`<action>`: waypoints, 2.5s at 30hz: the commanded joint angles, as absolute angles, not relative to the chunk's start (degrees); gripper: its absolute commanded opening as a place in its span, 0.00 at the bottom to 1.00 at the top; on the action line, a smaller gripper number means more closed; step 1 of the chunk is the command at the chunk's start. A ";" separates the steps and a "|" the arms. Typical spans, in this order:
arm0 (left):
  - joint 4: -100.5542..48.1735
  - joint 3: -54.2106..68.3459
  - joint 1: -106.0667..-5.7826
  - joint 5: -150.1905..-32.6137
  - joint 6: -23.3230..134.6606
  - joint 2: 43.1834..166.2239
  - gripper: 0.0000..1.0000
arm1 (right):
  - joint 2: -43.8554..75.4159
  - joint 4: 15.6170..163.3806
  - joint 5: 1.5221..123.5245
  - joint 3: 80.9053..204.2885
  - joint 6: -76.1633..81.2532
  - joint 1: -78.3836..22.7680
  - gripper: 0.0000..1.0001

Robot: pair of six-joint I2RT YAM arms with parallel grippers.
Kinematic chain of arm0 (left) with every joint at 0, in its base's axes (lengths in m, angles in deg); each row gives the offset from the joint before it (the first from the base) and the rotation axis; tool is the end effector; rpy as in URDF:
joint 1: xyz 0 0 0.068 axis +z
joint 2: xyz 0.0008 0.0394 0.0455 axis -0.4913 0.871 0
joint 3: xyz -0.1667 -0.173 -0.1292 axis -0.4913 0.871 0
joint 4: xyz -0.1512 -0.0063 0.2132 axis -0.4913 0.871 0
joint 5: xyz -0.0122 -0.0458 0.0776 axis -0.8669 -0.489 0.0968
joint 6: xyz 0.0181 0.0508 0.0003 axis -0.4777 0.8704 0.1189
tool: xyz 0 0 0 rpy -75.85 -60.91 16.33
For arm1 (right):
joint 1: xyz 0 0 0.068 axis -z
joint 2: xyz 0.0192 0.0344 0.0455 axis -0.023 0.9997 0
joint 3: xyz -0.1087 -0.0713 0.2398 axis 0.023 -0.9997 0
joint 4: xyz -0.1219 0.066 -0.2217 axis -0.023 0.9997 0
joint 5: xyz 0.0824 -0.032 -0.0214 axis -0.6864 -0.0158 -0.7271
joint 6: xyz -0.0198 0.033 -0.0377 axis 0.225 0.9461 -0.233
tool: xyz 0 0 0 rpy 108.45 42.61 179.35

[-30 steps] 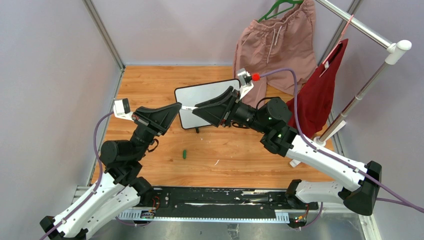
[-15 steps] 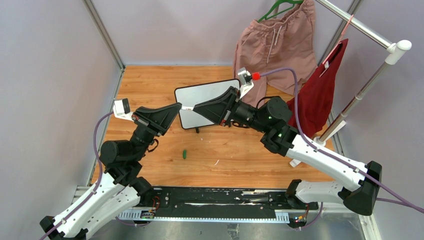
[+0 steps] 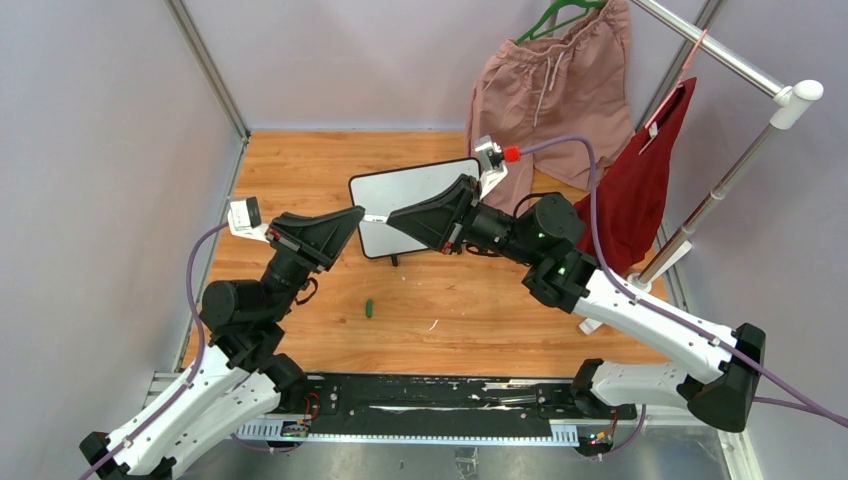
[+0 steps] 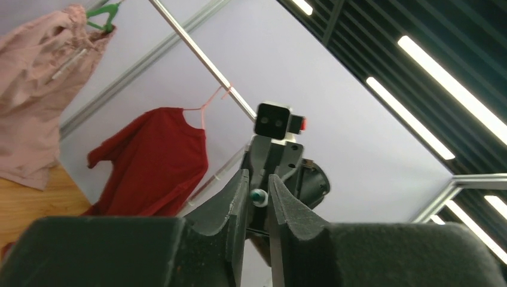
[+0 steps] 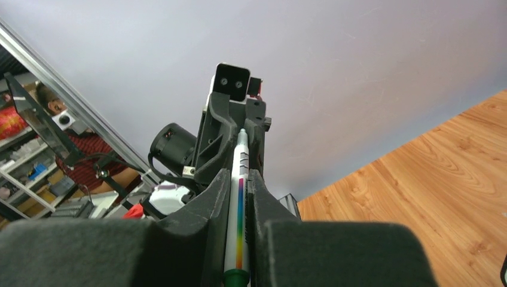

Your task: Write a sentence on the whiteboard

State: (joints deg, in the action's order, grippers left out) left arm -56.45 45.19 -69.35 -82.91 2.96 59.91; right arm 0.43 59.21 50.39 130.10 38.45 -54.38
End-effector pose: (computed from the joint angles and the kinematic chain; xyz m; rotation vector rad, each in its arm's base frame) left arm 0.0943 -0.0786 0.3866 -0.2320 1.0544 -1.6632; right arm 0.1335 0.2172 0.4520 -0.4965 1.2048 1.6942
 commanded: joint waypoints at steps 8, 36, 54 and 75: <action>-38.49 41.17 -69.17 -75.18 19.29 54.03 0.92 | -9.38 73.07 61.07 130.17 19.91 -53.96 0.00; -14.41 30.46 -45.83 -80.54 46.60 79.00 0.99 | -8.19 79.79 99.77 116.63 -4.64 -57.92 0.00; -36.02 41.70 -39.65 -83.58 38.93 87.71 0.97 | -3.99 76.37 100.90 115.24 -4.05 -57.93 0.00; -91.48 54.65 -27.89 -115.36 16.77 111.06 0.87 | 2.14 55.59 89.27 111.28 -5.82 -57.92 0.00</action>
